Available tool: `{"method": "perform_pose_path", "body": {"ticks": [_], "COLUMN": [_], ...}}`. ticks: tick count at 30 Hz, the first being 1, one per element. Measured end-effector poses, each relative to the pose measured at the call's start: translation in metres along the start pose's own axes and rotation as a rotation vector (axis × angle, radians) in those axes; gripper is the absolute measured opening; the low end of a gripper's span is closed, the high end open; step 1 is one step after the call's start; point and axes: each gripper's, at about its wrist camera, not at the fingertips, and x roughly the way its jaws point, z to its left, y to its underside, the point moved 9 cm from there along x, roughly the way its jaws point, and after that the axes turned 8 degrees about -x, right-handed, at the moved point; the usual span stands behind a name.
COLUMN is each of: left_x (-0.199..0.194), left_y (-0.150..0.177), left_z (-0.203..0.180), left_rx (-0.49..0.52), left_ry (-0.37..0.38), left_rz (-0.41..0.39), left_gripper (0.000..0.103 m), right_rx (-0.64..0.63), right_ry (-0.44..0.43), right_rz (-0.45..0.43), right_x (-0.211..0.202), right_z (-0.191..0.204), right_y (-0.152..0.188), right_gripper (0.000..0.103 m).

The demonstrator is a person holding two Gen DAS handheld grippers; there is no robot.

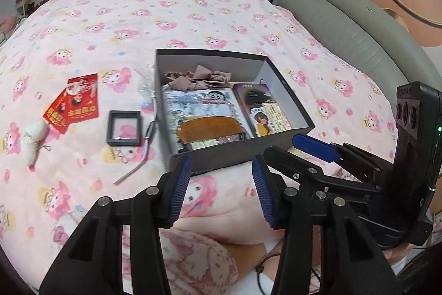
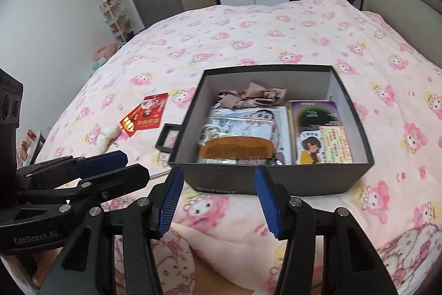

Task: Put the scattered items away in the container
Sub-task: 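Lift the left tool out of the box toward the fluffy keychain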

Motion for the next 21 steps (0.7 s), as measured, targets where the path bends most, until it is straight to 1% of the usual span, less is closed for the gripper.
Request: {"method": "perform_pose_path", "body": {"ticks": [9, 21], "left_x": [-0.018, -0.032], "left_y": [0.003, 0.008], "left_z": [0.037, 0.100], "left_rx": [-0.046, -0.133], "left_ry": [-0.023, -0.050], "left_rz": [-0.022, -0.045], "left_gripper": [0.047, 0.047], "right_rx": [-0.046, -0.129], "right_ry": [-0.019, -0.046], "right_rz": [0.015, 0.066], "right_x": [0.010, 0.042], "right_z": [0.037, 0.092], "right_y": [-0.006, -0.012], "right_gripper": [0.049, 0.049]}}
